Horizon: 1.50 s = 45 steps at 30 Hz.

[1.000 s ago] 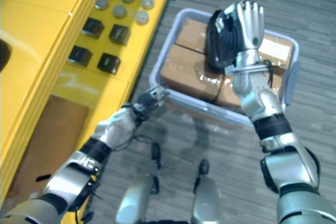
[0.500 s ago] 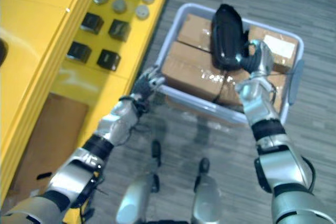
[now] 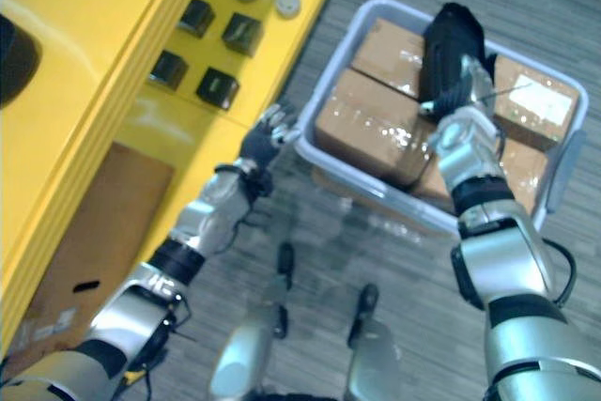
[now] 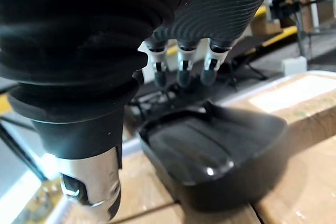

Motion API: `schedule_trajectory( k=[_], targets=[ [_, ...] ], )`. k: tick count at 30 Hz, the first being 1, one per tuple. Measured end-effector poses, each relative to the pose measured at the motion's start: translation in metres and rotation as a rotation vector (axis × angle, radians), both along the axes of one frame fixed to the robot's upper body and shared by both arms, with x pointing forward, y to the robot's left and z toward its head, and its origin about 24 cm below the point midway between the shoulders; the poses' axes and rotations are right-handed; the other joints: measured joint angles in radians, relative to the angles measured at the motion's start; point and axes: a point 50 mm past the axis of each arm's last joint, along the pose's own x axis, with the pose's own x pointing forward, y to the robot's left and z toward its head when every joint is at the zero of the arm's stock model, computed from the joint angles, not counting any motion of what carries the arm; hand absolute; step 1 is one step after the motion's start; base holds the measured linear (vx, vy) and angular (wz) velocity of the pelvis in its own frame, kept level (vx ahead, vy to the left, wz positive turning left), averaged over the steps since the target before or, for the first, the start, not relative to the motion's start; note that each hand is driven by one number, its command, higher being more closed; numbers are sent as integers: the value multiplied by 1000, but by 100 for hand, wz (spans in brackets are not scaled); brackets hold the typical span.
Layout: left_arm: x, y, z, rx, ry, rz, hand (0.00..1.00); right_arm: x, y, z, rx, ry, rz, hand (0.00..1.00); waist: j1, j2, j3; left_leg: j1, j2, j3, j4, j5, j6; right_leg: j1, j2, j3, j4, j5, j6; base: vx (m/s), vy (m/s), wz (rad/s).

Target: Walk over and take plastic housings, then place them on the shelf

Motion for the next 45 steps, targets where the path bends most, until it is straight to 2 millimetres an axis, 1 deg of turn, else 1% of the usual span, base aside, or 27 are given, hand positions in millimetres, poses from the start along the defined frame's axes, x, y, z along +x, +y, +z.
schedule_trajectory(
  k=[2,4,6,11,13,15,17,19,23,28,34,36,40,45],
  targets=[
    [0,0,0,-6,-2,0,0,-1,-4,-6,23,72,-13,0,6,14,3,-2,-1,-1,5,0,0,1,0,-1,0,0,0,21,-47,3],
    [-1,-1,-1,-9,-2,-2,0,-2,-8,-10,45,105,-35,0,9,23,6,-3,-1,-2,6,0,0,1,0,-1,1,0,0,11,-39,1],
    [-2,-5,-2,-33,9,-11,0,-7,-19,-19,122,169,-91,0,15,34,5,-4,-1,-3,7,0,0,-1,0,-2,3,0,0,12,-52,0],
    [-3,-8,-4,-61,20,-21,0,-12,-32,-26,228,223,-134,0,22,36,5,-17,0,-5,15,0,0,-16,-1,-1,15,-3,-3,12,-50,0],
    [-3,-8,-5,-63,22,-21,0,-16,-39,-31,302,240,-154,0,29,48,11,-20,0,-8,17,0,0,-19,-2,-3,22,-5,-5,6,-43,2],
    [-3,-4,-5,-78,17,-20,0,-18,-42,-35,337,256,-165,0,33,51,12,-22,-2,-12,17,-1,0,-26,-6,-6,37,-14,-7,5,-45,8],
    [-2,-1,-2,-98,4,-15,0,-19,-44,-37,359,260,-167,0,32,51,12,-31,-6,-27,18,-1,-4,-35,-14,-22,58,-27,-7,7,-45,19],
    [-2,1,-3,-109,6,-15,0,-22,-51,-38,358,270,-174,0,41,51,12,-32,-7,-30,17,-1,-7,-42,-22,-26,82,-42,-8,10,-43,13],
    [-2,7,-4,-133,7,3,0,-25,-57,-39,348,276,-131,0,49,51,12,-31,-8,-28,17,0,-8,-52,-29,-27,109,-56,-9,15,-60,1],
    [-5,4,3,-142,-26,-38,0,-27,-60,-40,343,322,-68,0,48,51,11,-24,-8,-28,17,3,-10,-52,-33,-28,127,-66,-11,9,-63,2],
    [-5,2,1,-133,-3,-52,0,-26,-55,-45,344,381,3,0,38,50,11,-2,-4,-27,15,5,-12,-31,-28,-27,127,-67,-12,-3,-57,-1],
    [-5,2,-1,-126,9,-53,0,-25,-52,-48,327,432,44,0,35,46,9,7,0,-27,14,6,-13,-21,-23,-27,122,-66,-12,-5,-64,-2],
    [-6,6,-7,-118,29,-44,0,-24,-42,-57,317,545,129,0,31,21,-3,15,9,-26,10,9,-17,-16,-16,-25,114,-67,-14,0,-65,-3],
    [-7,8,-15,-105,65,-41,0,-24,-34,-63,267,643,193,0,26,0,-14,22,11,-24,2,11,-19,-14,-13,-22,109,-65,-16,23,-53,-3]
  ],
)
